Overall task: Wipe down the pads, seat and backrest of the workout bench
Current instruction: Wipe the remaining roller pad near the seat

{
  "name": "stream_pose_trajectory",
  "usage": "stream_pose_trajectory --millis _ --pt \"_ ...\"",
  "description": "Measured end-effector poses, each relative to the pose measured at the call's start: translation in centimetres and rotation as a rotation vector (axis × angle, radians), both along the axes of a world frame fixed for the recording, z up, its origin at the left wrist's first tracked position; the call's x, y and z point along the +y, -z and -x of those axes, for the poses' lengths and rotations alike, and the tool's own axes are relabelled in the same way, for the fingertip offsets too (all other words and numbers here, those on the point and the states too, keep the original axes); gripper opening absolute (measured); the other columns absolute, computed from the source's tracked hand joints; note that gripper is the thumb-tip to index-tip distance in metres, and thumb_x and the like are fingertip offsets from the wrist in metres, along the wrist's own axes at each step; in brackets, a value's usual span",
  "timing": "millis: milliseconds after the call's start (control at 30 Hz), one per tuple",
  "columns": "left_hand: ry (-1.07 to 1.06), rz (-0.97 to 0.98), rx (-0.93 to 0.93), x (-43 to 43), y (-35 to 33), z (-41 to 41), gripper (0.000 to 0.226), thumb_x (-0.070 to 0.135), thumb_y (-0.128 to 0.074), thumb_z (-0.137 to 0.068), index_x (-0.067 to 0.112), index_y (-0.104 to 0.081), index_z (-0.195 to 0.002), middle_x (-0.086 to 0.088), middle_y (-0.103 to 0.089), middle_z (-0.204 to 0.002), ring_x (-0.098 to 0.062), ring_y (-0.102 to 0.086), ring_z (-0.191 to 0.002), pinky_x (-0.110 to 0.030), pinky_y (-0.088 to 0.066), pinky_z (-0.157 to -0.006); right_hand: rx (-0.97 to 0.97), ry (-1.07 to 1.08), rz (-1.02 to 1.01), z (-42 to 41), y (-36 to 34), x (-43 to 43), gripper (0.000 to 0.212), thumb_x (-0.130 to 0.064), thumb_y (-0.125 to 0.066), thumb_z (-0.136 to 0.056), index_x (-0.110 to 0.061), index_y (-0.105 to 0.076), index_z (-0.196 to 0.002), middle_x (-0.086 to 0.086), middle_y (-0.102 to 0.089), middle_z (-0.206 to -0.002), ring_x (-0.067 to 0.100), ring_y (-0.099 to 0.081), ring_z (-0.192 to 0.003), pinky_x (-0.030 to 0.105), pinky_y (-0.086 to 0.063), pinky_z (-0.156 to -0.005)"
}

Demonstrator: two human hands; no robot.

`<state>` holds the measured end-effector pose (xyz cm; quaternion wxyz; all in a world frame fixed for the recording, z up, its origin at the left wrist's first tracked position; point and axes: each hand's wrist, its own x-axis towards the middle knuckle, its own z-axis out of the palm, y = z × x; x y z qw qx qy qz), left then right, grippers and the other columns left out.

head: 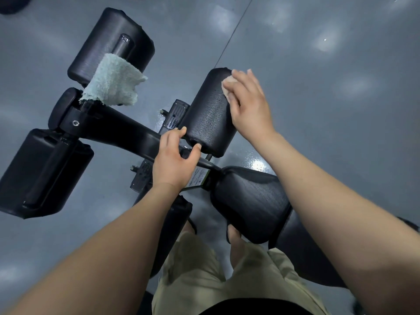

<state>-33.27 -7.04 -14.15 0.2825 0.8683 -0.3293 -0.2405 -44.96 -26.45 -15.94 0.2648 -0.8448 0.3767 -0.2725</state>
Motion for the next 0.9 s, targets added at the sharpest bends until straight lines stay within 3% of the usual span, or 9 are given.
stream_pose_trajectory --millis 133,333,433,500,633,733,900 --pt "-0.008 -0.013 -0.002 0.0 -0.1 0.0 0.048 0.048 -0.065 -0.089 0.037 -0.049 -0.133 0.019 -0.044 -0.138 0.005 -0.048 -0.116 -0.028 -0.043 -0.087 -0.041 -0.069 0.022 0.7 0.8 2.7 0.031 0.003 -0.053 -0.094 -0.004 -0.069 -0.119 0.015 -0.058 -0.139 0.049 -0.038 -0.141 0.051 -0.027 -0.121" --pt "-0.01 -0.016 -0.019 -0.1 0.0 0.2 0.048 0.048 -0.065 -0.089 0.036 -0.049 -0.133 0.019 -0.046 -0.134 0.007 -0.047 -0.109 -0.027 -0.043 -0.084 0.005 -0.233 0.073 2.0 1.3 5.8 0.04 0.003 -0.05 -0.096 -0.011 -0.065 -0.131 0.009 -0.053 -0.147 0.042 -0.031 -0.147 0.056 -0.032 -0.117" --pt "-0.02 -0.021 -0.016 -0.1 0.0 0.1 0.048 0.047 -0.064 -0.09 0.035 -0.05 -0.133 0.019 -0.047 -0.133 0.012 -0.043 -0.105 -0.027 -0.042 -0.085 0.068 -0.261 0.149 1.3 0.9 3.4 0.035 -0.009 -0.054 -0.1 -0.018 -0.065 -0.133 0.006 -0.055 -0.146 0.038 -0.037 -0.145 0.056 -0.036 -0.114" --pt "-0.023 -0.021 -0.015 -0.1 0.0 0.1 0.048 0.046 -0.064 -0.09 0.035 -0.05 -0.134 0.019 -0.047 -0.133 0.013 -0.042 -0.104 -0.027 -0.042 -0.086 0.098 -0.169 0.173 -0.2 0.2 0.9 0.031 -0.022 -0.057 -0.102 -0.023 -0.065 -0.132 0.003 -0.057 -0.144 0.038 -0.041 -0.142 0.058 -0.036 -0.113" --pt "-0.025 -0.013 -0.008 -0.1 0.0 0.1 0.048 0.047 -0.065 -0.089 0.036 -0.05 -0.134 0.019 -0.047 -0.134 0.008 -0.047 -0.111 -0.029 -0.045 -0.087 0.227 -0.002 0.007 -1.8 -1.3 -2.3 0.039 -0.036 -0.041 -0.104 -0.034 -0.056 -0.141 -0.001 -0.047 -0.154 0.035 -0.03 -0.149 0.052 -0.02 -0.122" --pt "-0.026 -0.012 0.004 -0.1 0.0 0.1 0.048 0.047 -0.065 -0.089 0.037 -0.05 -0.134 0.019 -0.047 -0.134 0.004 -0.049 -0.114 -0.028 -0.044 -0.089 0.205 -0.034 0.011 -1.4 -1.0 -1.3 0.043 -0.028 -0.039 -0.104 -0.026 -0.054 -0.144 0.007 -0.043 -0.156 0.039 -0.031 -0.147 0.054 -0.028 -0.119" --pt "-0.021 -0.004 0.001 0.0 -0.1 0.1 0.048 0.046 -0.065 -0.089 0.035 -0.05 -0.134 0.017 -0.047 -0.135 0.002 -0.05 -0.116 -0.027 -0.043 -0.089 0.132 -0.062 0.022 0.7 0.3 2.9 0.048 -0.011 -0.047 -0.099 -0.017 -0.051 -0.147 0.011 -0.039 -0.158 0.043 -0.027 -0.148 0.05 -0.021 -0.123"
